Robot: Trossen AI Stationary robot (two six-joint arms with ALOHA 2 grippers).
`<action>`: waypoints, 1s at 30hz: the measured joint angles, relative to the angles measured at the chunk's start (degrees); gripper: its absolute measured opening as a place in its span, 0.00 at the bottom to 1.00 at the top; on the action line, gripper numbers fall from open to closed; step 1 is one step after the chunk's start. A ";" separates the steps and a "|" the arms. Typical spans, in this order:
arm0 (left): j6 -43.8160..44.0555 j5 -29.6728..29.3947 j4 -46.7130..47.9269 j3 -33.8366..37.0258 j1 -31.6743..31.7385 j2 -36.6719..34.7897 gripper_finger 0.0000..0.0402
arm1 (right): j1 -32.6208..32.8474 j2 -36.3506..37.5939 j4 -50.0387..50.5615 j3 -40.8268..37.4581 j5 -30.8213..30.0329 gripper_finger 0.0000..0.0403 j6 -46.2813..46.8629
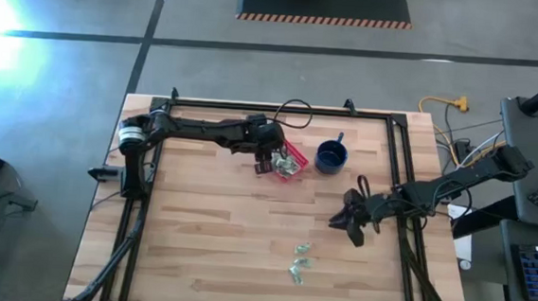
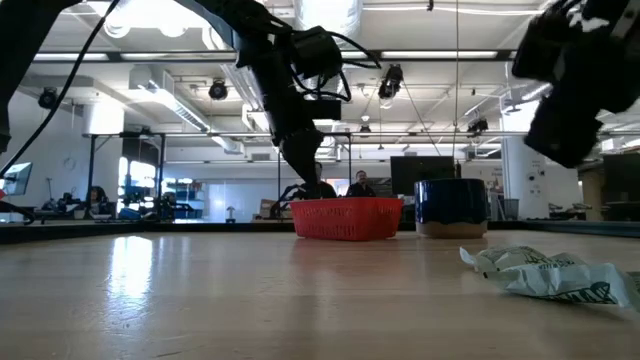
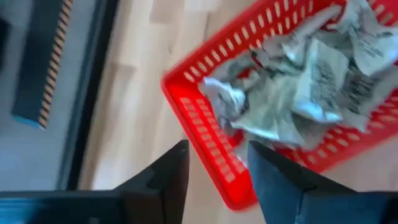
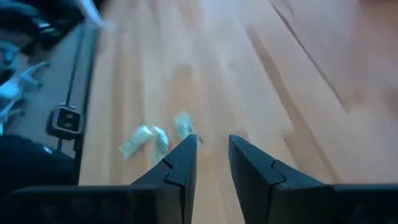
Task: Pick and place Stevia / Truvia into bins
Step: Put the stevia packet into the red basket
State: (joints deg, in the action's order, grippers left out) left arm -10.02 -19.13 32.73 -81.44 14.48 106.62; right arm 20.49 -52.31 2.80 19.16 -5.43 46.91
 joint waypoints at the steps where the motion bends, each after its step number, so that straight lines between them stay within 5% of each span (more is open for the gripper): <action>1: 1.01 0.84 1.16 0.00 -0.09 -0.39 0.37 | 0.00 0.00 -1.86 0.00 0.07 0.21 -3.16; 10: 8.77 14.62 3.77 4.12 -1.95 -9.28 0.39 | -0.04 -0.05 -6.19 0.00 0.50 0.25 -18.47; 21: 12.73 15.38 -7.25 15.37 -7.09 -26.34 0.39 | 0.00 -10.40 -15.70 0.07 2.53 0.38 -23.40; 30: 19.06 14.12 -8.62 21.39 -7.45 -33.26 0.39 | 0.02 -24.08 -26.31 0.79 6.44 0.48 -23.52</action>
State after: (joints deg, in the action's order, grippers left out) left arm 9.04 -5.02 24.12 -60.05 7.03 73.36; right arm 20.51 -76.39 -23.50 19.95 1.01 23.39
